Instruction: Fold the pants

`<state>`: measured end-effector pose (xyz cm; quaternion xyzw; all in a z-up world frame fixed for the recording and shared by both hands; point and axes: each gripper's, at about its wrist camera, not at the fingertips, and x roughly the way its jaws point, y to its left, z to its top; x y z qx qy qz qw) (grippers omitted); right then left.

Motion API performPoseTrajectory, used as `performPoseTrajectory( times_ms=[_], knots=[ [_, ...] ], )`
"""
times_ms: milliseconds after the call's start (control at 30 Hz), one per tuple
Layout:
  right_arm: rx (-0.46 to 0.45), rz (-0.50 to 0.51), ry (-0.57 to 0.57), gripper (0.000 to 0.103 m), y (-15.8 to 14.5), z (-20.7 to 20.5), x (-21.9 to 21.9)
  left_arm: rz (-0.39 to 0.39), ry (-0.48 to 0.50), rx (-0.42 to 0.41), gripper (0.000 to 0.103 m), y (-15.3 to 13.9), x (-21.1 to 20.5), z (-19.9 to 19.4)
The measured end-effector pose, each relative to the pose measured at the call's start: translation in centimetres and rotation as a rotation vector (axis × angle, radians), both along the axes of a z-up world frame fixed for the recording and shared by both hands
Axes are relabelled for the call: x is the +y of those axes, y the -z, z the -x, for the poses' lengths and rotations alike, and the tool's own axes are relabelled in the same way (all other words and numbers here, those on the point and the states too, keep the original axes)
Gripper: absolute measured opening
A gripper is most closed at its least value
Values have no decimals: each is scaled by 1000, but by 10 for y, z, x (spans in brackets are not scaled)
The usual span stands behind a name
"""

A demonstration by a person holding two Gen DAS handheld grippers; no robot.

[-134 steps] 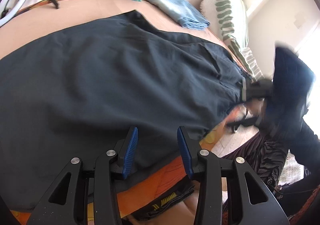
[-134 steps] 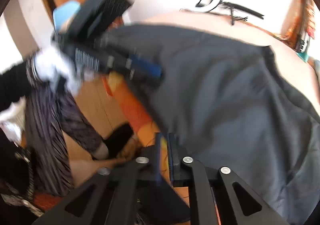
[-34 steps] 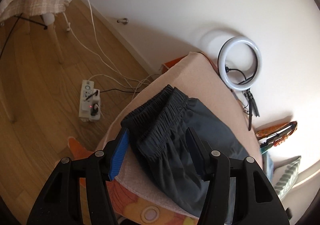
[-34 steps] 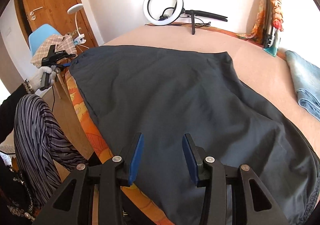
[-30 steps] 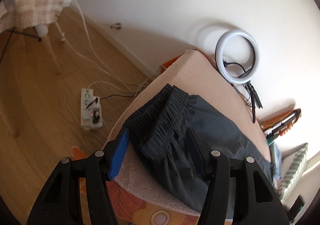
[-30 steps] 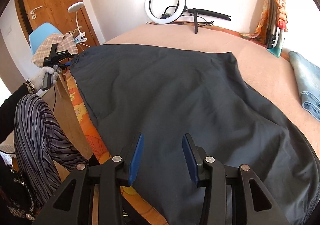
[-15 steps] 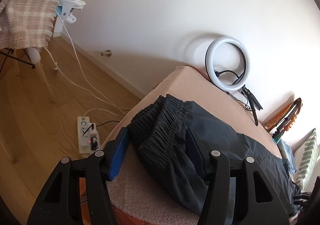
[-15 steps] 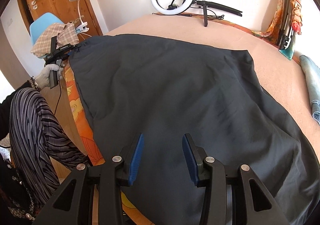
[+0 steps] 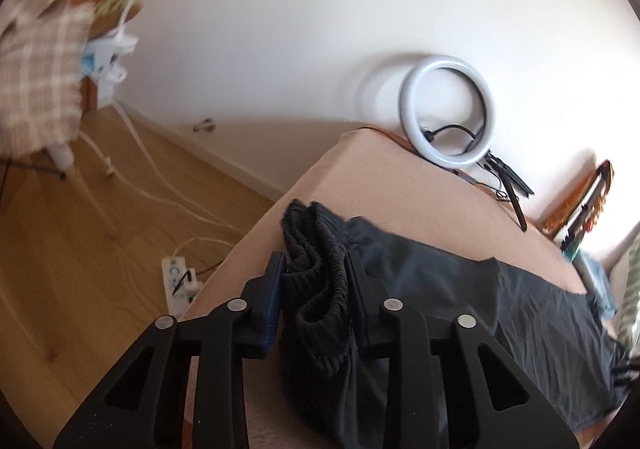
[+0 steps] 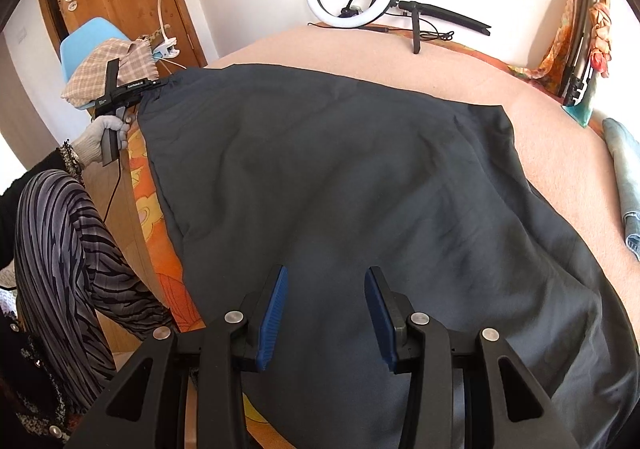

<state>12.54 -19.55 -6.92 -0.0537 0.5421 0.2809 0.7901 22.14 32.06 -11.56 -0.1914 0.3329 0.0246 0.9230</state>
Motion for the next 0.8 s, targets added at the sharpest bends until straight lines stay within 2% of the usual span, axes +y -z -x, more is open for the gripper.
performPoseTrajectory(
  times_ms=[133, 233, 300, 400, 533, 633, 700, 733, 767, 800],
  knots=[
    [-6, -8, 13, 43, -3, 1, -1, -86, 68, -48, 24, -20, -30, 0],
    [-12, -20, 20, 43, -6, 1, -2, -205, 163, -50, 24, -30, -63, -1],
    [-18, -17, 22, 43, -7, 1, -2, -231, 216, -53, 24, -33, -79, -2],
    [-12, -35, 30, 43, -8, 1, -2, -236, 275, -55, 23, -37, -100, -4],
    [-5, -66, 64, 43, -10, -2, -2, -192, 344, -65, 23, -45, -127, -1],
    [18, -150, 137, 44, -17, -13, 1, -172, 424, -73, 23, -55, -156, 1],
    [51, -244, 180, 54, -21, -25, 7, -171, 477, -87, 23, -61, -177, 4],
    [70, -299, 188, 66, -22, -32, 14, -163, 499, -91, 23, -63, -186, 6],
    [92, -355, 200, 71, -21, -43, 24, -150, 531, -91, 23, -63, -198, 7],
    [112, -389, 213, 71, -18, -50, 32, -144, 552, -88, 23, -63, -205, 7]
  ],
)
